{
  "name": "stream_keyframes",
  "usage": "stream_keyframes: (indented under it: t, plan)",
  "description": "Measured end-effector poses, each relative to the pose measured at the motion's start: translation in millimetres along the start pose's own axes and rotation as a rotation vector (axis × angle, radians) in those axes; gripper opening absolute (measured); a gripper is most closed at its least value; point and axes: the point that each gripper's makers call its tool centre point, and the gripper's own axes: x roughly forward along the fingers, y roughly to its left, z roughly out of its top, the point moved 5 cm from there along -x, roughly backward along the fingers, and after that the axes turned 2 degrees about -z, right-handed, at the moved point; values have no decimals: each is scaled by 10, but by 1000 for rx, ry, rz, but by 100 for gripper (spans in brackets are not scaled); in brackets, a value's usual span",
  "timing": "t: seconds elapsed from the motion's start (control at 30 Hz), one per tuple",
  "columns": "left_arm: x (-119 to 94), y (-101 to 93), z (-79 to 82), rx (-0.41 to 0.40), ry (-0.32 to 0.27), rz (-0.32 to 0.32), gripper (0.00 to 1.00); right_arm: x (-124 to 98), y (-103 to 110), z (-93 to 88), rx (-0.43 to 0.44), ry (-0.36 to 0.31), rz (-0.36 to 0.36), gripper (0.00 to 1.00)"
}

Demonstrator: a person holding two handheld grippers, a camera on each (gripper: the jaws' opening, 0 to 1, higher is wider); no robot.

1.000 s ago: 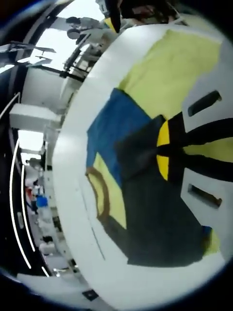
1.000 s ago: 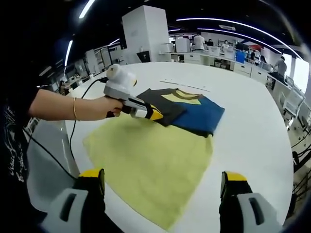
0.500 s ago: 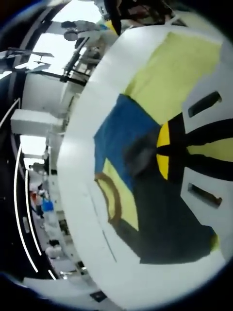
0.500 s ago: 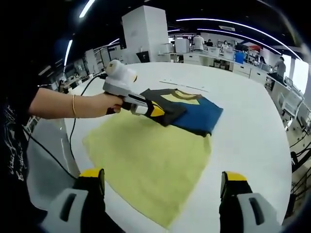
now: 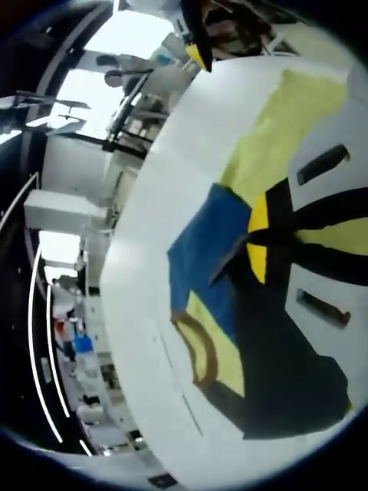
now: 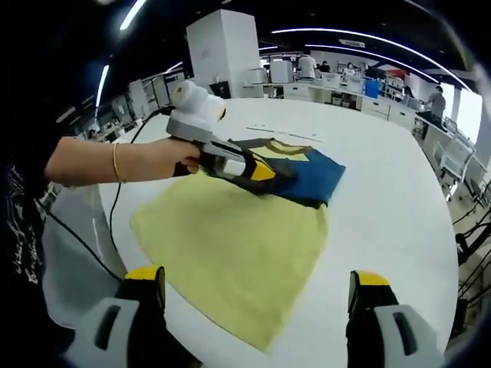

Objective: Fold the garment on the visible template until the final outline fits inside the template.

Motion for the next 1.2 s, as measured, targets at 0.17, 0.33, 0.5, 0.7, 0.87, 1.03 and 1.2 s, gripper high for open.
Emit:
stream_keyframes:
  t: [0.17, 0.33, 0.5, 0.7, 0.87, 1.03, 1.2]
  plan:
    - [32, -87, -17, 7, 0, -29, 1, -9, 13, -34, 8, 5, -5, 100]
    - [108, -153, -4, -1, -17, -69, 0, 1, 6, -53, 10, 9, -7, 100]
    - [110, -200, -25, 10, -8, -94, 2, 2, 4, -65, 28, 0, -12, 100]
    - [142, -306, -73, -13, 11, -158, 14, 16, 7, -92, 31, 7, -10, 100]
    - [104, -312, -42, 3, -6, -148, 38, 28, 12, -97, 35, 4, -10, 100]
    - [5, -261, -19, 15, -11, -119, 57, 50, -30, -39, 58, -34, -20, 100]
    - [-161, -109, 12, 11, -20, -83, 73, 58, -78, -3, 54, -43, -32, 100]
